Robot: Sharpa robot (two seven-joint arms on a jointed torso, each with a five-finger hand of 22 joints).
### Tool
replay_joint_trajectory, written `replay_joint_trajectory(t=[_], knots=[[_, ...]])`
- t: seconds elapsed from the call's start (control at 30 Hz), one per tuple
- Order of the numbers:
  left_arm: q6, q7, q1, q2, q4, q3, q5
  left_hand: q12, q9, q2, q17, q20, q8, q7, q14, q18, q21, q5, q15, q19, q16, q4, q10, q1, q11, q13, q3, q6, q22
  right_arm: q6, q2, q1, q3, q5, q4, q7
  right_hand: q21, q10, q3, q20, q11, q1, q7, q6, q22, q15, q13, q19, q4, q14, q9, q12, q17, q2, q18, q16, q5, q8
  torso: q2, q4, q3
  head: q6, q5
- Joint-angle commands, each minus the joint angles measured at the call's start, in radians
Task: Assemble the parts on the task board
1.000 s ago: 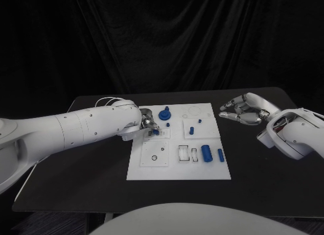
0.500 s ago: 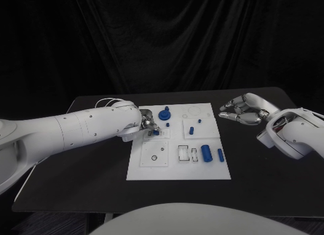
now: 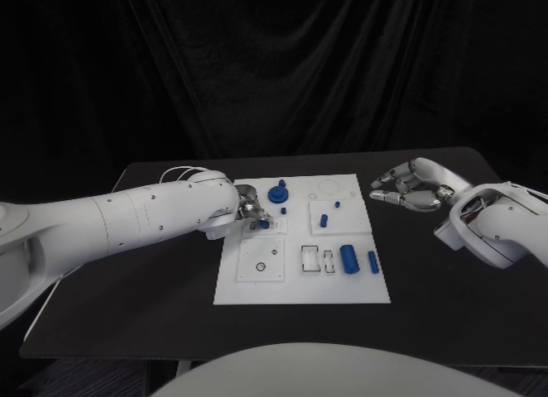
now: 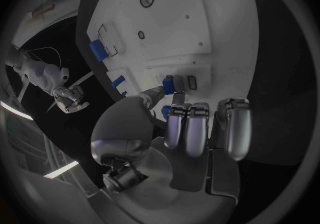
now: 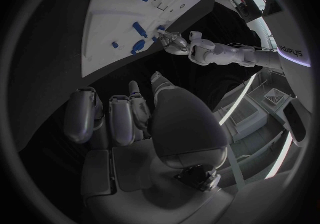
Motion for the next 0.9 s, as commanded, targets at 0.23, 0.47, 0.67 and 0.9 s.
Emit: replay_joint_trajectory(t=[0.23,0.47,0.67,0.9], knots=[[0.024,-0.003,-0.011,0.003,-0.002,-0.005,0.001,0.004,-0.066,-0.012,0.263,0.018,-0.078,0.027,0.107,0.018,-0.014,-0.087,0.021,-0.009,-0.005,0.1,0.105,-0.056,0.023,0.263,-0.129,-0.02,0.104,0.023,0.002,-0.003,0.001,0.001,-0.001,-0.025,-0.006,-0.001,0.002,-0.001,-0.002,-0.001,0.002,0.007,0.165,0.004,-0.002,-0.001,0.0,0.015,-0.002,-0.004,0.055,0.009,0.018,-0.005,0.003,0.002,0.0,-0.0007,-0.0001,0.0,0.007],[0.03,-0.01,-0.012,0.003,-0.006,-0.005,0.001,0.004,-0.089,0.009,0.263,0.021,-0.101,0.028,0.107,0.019,-0.02,-0.157,0.023,-0.01,-0.005,0.173,0.105,-0.095,0.026,0.263,-0.236,-0.002,0.104,0.03,0.002,-0.003,0.001,0.001,-0.001,-0.029,-0.006,-0.001,0.002,-0.001,-0.002,-0.001,0.002,0.007,0.165,0.004,-0.002,-0.001,0.0,0.015,-0.002,-0.004,0.055,0.009,0.018,-0.005,0.003,0.002,0.001,0.0005,0.0,0.0,0.007],[0.033,-0.006,-0.012,0.003,-0.007,-0.005,0.001,0.004,-0.063,0.041,0.263,0.015,-0.069,0.013,0.107,0.019,-0.02,-0.17,0.015,-0.007,-0.005,0.174,0.105,-0.124,0.015,0.263,-0.301,0.052,0.109,0.035,0.002,-0.003,0.001,0.001,0.0,-0.033,-0.006,-0.001,0.001,-0.001,-0.002,-0.001,0.002,0.007,0.166,0.004,-0.002,-0.001,0.0,0.016,-0.002,-0.004,0.056,0.009,0.018,-0.004,0.003,0.002,0.0,0.0001,0.0001,0.0,0.01],[0.031,0.013,-0.013,0.006,-0.01,-0.005,0.001,0.004,0.105,0.085,0.263,0.0,0.029,-0.006,0.107,0.017,-0.021,-0.166,0.0,-0.003,-0.005,0.173,0.105,-0.095,-0.002,0.263,-0.359,0.04,0.118,0.04,0.003,-0.003,0.001,0.001,-0.001,-0.036,-0.006,-0.001,0.001,-0.001,-0.002,-0.001,0.002,0.007,0.166,0.004,-0.002,-0.001,0.0,0.016,-0.002,-0.004,0.056,0.009,0.018,-0.004,0.003,0.002,0.0,-0.0002,-0.0003,0.0,0.011]])
